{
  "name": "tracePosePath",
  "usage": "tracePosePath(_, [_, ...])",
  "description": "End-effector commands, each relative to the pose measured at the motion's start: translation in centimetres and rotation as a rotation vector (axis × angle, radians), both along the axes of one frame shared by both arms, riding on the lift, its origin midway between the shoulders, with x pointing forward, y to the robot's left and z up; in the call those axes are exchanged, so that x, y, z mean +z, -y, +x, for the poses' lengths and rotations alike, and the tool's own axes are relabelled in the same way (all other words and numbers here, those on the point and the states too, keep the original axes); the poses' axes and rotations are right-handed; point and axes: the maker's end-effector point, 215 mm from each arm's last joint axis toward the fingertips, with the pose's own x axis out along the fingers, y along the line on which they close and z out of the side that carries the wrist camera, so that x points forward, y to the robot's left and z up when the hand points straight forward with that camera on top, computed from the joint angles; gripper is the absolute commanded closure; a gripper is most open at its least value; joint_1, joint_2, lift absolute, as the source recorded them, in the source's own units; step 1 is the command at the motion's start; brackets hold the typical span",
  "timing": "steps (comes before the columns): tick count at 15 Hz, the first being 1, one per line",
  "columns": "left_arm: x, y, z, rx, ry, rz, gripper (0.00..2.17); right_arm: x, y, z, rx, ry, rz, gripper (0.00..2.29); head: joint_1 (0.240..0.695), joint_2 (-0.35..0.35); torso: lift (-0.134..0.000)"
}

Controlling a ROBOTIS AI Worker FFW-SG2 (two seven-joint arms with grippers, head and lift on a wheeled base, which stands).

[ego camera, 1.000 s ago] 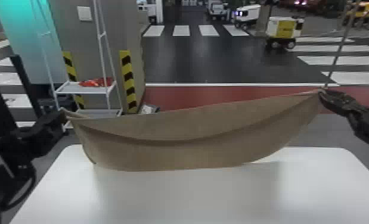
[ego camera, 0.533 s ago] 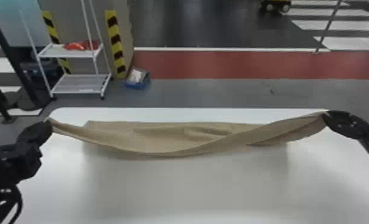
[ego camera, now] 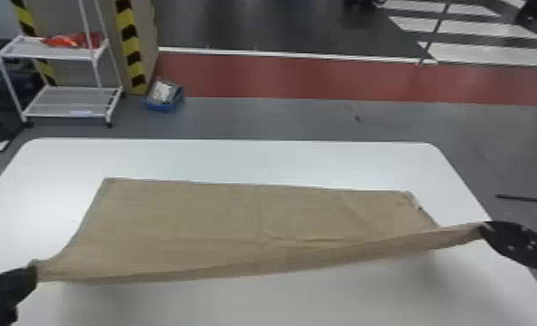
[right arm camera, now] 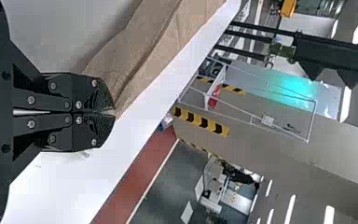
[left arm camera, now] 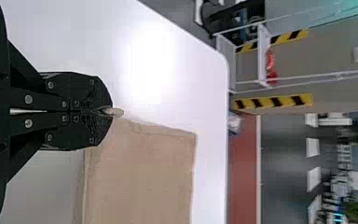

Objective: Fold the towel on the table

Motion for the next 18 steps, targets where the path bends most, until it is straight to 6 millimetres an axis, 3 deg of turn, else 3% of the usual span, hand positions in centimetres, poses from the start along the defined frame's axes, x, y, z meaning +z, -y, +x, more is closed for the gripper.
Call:
tracePosePath(1, [-0.5,1.1,-0.5,-0.029,-0.047,-0.013,1.71,-0.6,-0.2,0.3,-0.002,-0.004,-0.004,1.29,0.695,-0.19,-0.114])
tracePosePath(4, [0.5,1.9,2.4,-0.044,-0.007,-0.013,1.71,-0.7,-2.0,4.1,0.005,0.005,-0.03,1.29,0.695,-0.201,-0.114])
tracePosePath(8, [2.4,2.2,7.9,-0.045,0.109,-0.001,1.71,-0.8,-0.8,9.4,-0.047,0.009,-0.047,1.29,0.695,-0.17,-0.114])
tracePosePath(12, [1.3,2.7,13.5,-0.034,0.103,0.078,1.71,-1.8,1.8,13.5,-0.094,-0.007,-0.05,1.29,0.695,-0.165,-0.114])
tracePosePath(15, [0.3,4.4,17.7,-0.066,0.104,0.119,1.71,-2.9,3.6,14.8,-0.109,-0.05,-0.013,1.29,0.695,-0.186,-0.114])
tracePosePath(18, [0.8,7.0,21.8,-0.11,0.164,0.142,1.71,-4.4,3.5,14.7,-0.105,-0.085,-0.03,1.29,0.695,-0.204,-0.114])
